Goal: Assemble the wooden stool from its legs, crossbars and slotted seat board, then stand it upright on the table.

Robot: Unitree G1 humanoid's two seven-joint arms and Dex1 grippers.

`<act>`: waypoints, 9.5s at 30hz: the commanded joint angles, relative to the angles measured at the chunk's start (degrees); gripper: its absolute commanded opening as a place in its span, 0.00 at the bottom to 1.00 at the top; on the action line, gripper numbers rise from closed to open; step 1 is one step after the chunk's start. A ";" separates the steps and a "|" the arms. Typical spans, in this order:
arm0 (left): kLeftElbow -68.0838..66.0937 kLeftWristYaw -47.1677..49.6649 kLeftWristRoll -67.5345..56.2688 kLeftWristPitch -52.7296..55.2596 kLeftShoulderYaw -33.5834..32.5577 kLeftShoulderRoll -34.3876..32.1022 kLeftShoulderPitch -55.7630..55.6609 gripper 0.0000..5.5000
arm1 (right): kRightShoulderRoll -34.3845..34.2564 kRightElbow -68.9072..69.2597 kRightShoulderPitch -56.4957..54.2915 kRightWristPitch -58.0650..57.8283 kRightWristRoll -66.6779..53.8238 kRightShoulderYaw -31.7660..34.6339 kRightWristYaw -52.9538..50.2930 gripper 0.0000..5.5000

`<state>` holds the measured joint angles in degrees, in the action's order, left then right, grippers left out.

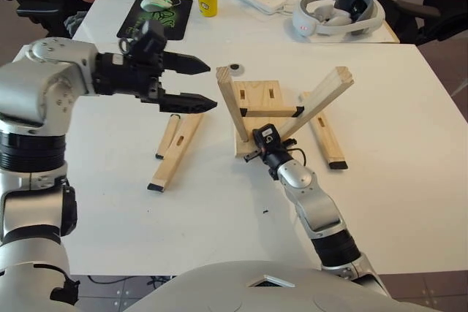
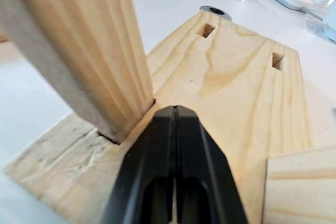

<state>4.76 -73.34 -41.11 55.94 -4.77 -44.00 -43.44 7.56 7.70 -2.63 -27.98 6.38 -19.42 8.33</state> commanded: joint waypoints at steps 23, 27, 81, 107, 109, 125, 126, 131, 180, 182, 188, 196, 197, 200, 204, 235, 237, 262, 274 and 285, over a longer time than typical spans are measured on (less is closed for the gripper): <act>4.05 35.42 -1.53 -9.15 -7.87 18.33 3.44 0.18 | 3.58 1.38 7.51 1.75 0.27 3.22 1.62 0.00; 3.47 35.43 -1.72 -9.95 -7.64 18.03 4.15 0.06 | 2.06 5.62 10.02 7.84 -2.23 6.33 1.09 0.00; 2.53 38.88 -1.58 -9.62 10.79 25.52 3.45 0.00 | -5.75 -9.32 13.47 11.13 -9.35 7.41 0.29 0.00; -2.98 45.64 1.15 1.68 14.11 25.10 -1.05 0.00 | -6.29 -9.25 11.97 9.70 -8.69 7.08 0.28 0.00; -4.69 47.14 2.36 -1.55 10.89 25.94 -4.13 0.00 | -6.45 -9.38 11.96 9.75 -8.66 7.13 0.16 0.00; 2.03 58.99 15.44 -24.86 -1.65 27.90 -2.80 0.00 | -10.71 -18.46 -0.42 7.44 -6.89 8.25 -3.88 0.00; 2.76 59.75 15.74 -24.75 -1.74 28.12 -1.98 0.00 | -10.92 -18.90 -1.07 7.61 -6.80 8.46 -4.09 0.00; 14.84 65.41 17.90 -24.12 -2.05 29.64 9.99 0.00 | -11.15 -10.90 -0.99 14.35 -8.65 9.30 -2.35 0.00; 25.00 75.48 34.63 -14.21 3.25 33.73 32.13 0.00 | -1.12 21.08 -0.54 -7.99 -9.11 28.62 -12.99 0.00; 25.23 78.09 35.19 -15.96 -1.99 34.51 33.33 0.00 | -1.88 22.26 0.04 -7.77 -9.82 32.24 -14.70 0.00; 27.74 71.20 34.98 -22.94 6.55 33.93 30.56 0.00 | -1.77 25.71 -4.29 -4.04 -12.63 21.56 -6.40 0.00; 25.68 60.37 40.13 -20.07 23.69 27.53 29.19 0.00 | 2.12 23.13 -3.50 -8.39 -10.44 2.63 2.71 0.00; 25.25 61.02 40.74 -18.92 22.93 27.07 29.95 0.00 | 2.16 22.47 -2.33 -9.01 -9.71 5.54 0.61 0.00; 24.91 62.31 41.53 -16.42 21.00 26.95 31.68 0.00 | 2.25 21.14 -0.77 -10.08 -8.46 11.35 -2.87 0.00; 25.59 63.05 40.86 -14.02 18.05 28.01 34.34 0.00 | 2.75 19.07 2.48 -10.20 -7.50 18.05 -5.47 0.00; 9.16 60.74 40.91 -25.85 7.49 27.36 26.07 0.00 | -0.83 -8.06 -11.63 -2.26 -4.00 2.37 6.59 0.00; 8.73 60.62 40.88 -26.12 7.42 27.52 25.35 0.00 | -0.17 -9.19 -11.60 -4.41 -2.83 2.29 6.16 0.00; 10.87 61.09 40.85 -26.15 5.24 27.77 28.56 0.00 | 4.45 5.26 -2.93 -28.90 -10.97 0.20 15.68 0.00; 8.34 58.63 40.54 -27.35 4.64 25.94 27.27 0.00 | 7.34 7.25 -2.07 -31.07 -12.60 3.85 12.75 0.00; 9.13 59.66 40.81 -27.35 5.24 27.14 28.13 0.00 | 30.71 -2.99 -13.97 -10.83 1.33 -9.52 22.80 0.00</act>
<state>13.88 -13.76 -0.43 28.61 -0.01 -17.09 -15.25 33.41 12.88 -16.45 -42.53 1.87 -24.59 29.40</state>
